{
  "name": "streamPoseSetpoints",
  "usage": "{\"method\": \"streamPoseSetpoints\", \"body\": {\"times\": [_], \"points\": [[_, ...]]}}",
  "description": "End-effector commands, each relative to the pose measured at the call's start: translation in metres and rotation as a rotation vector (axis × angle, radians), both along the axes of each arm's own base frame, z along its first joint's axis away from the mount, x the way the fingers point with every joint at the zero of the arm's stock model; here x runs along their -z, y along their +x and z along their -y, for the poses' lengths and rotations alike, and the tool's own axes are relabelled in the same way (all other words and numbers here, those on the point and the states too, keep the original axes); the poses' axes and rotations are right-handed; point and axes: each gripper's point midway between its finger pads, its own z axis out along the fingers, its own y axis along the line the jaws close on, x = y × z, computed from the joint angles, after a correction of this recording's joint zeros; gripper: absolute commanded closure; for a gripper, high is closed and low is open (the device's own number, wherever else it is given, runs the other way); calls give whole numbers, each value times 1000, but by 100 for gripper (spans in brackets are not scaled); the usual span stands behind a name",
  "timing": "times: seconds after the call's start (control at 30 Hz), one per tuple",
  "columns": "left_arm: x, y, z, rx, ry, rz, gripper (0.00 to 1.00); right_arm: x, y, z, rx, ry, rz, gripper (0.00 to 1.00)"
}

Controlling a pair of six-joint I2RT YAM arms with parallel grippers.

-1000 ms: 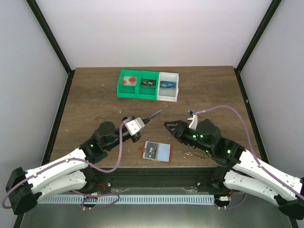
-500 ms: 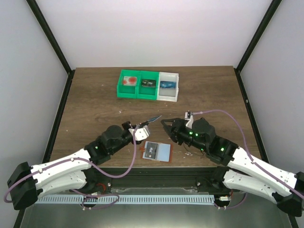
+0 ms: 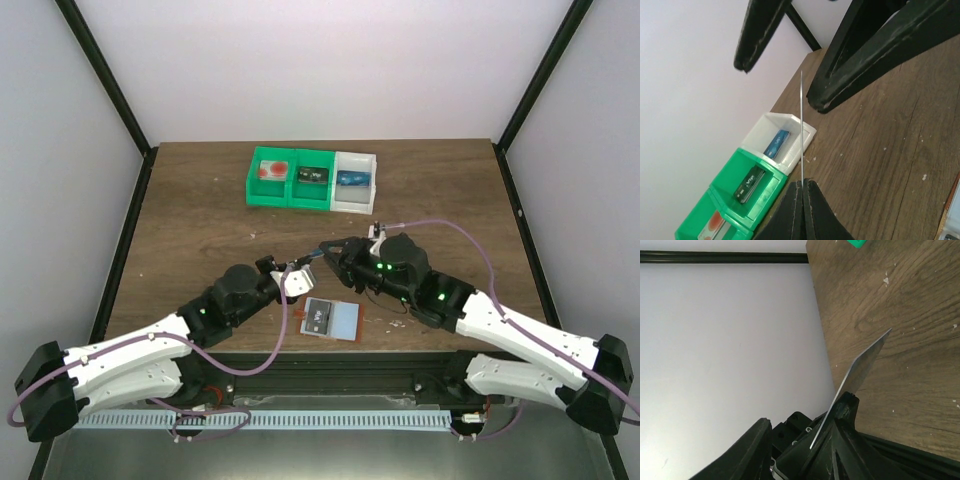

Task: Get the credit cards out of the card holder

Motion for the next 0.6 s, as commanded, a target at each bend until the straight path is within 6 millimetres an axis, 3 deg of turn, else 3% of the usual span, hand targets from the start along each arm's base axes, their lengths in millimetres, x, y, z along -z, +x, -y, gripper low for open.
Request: {"method": "streamPoseSetpoints", "body": {"times": [0.0, 0.37, 0.5, 0.57], "points": [[-1, -2, -2, 1, 3, 23, 100, -15, 4, -6, -1, 53, 9, 67], [2, -3, -3, -4, 19, 40, 100, 9, 7, -7, -1, 23, -3, 78], [5, -1, -2, -11, 28, 31, 100, 11, 7, -6, -4, -8, 24, 98], [3, 0, -3, -18, 20, 27, 100, 9, 8, -7, -19, -23, 71, 99]]}}
